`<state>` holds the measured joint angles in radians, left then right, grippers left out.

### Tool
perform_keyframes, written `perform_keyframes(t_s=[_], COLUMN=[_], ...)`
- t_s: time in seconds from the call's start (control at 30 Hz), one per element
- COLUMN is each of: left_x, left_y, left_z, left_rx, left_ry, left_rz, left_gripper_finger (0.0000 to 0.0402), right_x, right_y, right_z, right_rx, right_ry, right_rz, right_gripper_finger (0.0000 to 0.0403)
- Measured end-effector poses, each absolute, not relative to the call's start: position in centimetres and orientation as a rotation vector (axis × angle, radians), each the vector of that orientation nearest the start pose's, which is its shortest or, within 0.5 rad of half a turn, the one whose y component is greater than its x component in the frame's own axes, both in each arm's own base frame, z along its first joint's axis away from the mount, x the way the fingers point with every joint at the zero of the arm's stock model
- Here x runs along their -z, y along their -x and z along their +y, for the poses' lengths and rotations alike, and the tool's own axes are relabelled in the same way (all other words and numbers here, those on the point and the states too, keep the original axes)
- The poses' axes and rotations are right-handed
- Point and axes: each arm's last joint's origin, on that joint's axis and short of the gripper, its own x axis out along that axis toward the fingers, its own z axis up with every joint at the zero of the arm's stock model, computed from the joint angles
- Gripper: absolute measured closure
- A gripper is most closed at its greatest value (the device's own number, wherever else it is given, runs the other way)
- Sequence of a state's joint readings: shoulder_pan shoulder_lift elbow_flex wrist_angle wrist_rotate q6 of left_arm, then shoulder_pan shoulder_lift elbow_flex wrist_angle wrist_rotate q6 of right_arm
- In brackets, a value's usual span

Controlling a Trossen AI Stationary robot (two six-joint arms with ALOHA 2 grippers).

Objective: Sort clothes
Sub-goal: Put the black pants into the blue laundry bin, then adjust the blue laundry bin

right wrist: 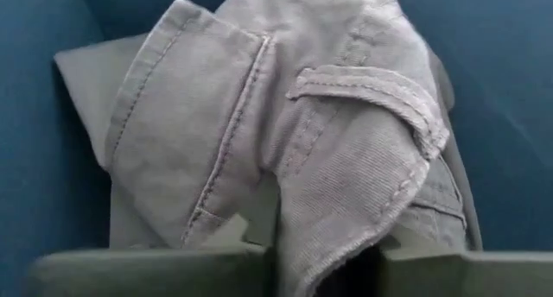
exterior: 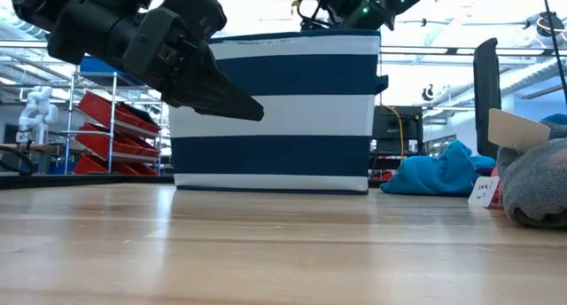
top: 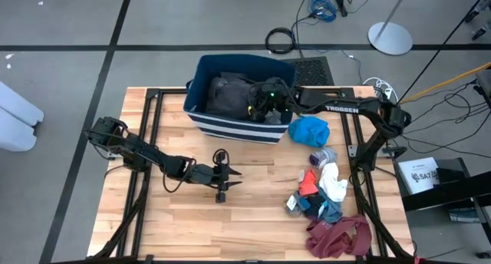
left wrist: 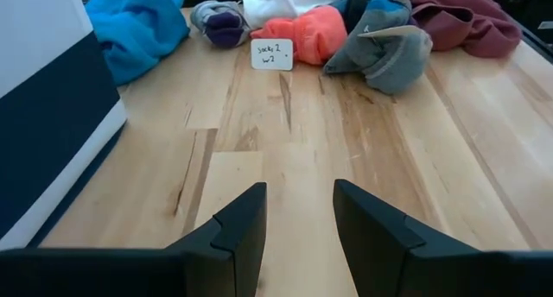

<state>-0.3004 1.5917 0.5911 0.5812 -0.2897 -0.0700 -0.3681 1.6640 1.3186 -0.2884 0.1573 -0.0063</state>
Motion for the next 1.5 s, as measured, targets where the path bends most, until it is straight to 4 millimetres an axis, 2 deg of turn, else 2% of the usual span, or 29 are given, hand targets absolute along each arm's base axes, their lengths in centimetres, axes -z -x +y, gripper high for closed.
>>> perform_keyframes(t_s=[0.23, 0.4, 0.53, 0.7, 0.8, 0.9, 1.0, 1.07, 1.17, 1.23, 1.3, 1.33, 1.5], left_x=[-15.5, -15.5, -15.5, -15.5, -15.4, -15.2, -15.1, -15.0, -15.0, -15.0, -15.0, -15.0, -15.0], left_y=[-28.5, -28.5, -28.5, -28.5, -28.4, -28.4, -28.3, -28.3, -28.2, -28.2, -28.2, -28.2, -28.2], left_z=[-7.9, -7.9, -7.9, -8.0, -8.0, -8.0, -8.0, -7.9, -8.0, -8.0, -8.0, -8.0, -8.0], left_rx=[-0.004, -0.004, -0.004, -0.003, 0.007, 0.011, 0.005, 0.005, 0.004, 0.002, 0.002, 0.002, 0.002], left_ry=[-0.053, -0.053, -0.053, -0.052, -0.051, -0.055, -0.036, -0.036, -0.017, -0.013, -0.014, -0.013, -0.013], left_rz=[0.401, 0.401, 0.401, 0.402, 0.412, 0.430, 0.445, 0.455, 0.458, 0.460, 0.460, 0.460, 0.460], left_gripper_finger=[0.0256, 0.0256, 0.0256, 0.0256, 0.0256, 0.0256, 0.0256, 0.0256, 0.0256, 0.0256, 0.0256, 0.0256, 0.0256], right_x=[-30.1, -33.1, -36.4, -41.0, -42.5, -42.9, -42.2, -41.2, -39.7, -39.1, -38.5, -38.1, -36.9], right_y=[-33.5, -33.1, -32.7, -31.6, -31.4, -31.9, -32.0, -31.9, -31.8, -31.6, -31.3, -31.1, -29.8], right_z=[-13.5, -13.0, -12.6, -11.8, -10.3, -7.8, -5.0, -3.2, -1.0, 0.1, 0.6, 0.7, -0.1], right_rx=[0.530, 0.513, 0.503, 0.484, 0.316, 0.128, 0.048, 0.068, 0.122, 0.135, 0.159, 0.188, 0.372], right_ry=[-0.128, -0.099, -0.074, -0.143, -0.227, -0.268, -0.215, -0.143, -0.037, 0.012, 0.057, 0.073, 0.091], right_rz=[0.622, 0.617, 0.577, 0.533, 0.523, 0.535, 0.633, 0.722, 0.817, 0.863, 0.912, 0.947, 1.088], right_gripper_finger=[0.0184, 0.0108, 0.0084, 0.0088, 0.0089, 0.0091, 0.0108, 0.0136, 0.0214, 0.0289, 0.0366, 0.0383, 0.0397])
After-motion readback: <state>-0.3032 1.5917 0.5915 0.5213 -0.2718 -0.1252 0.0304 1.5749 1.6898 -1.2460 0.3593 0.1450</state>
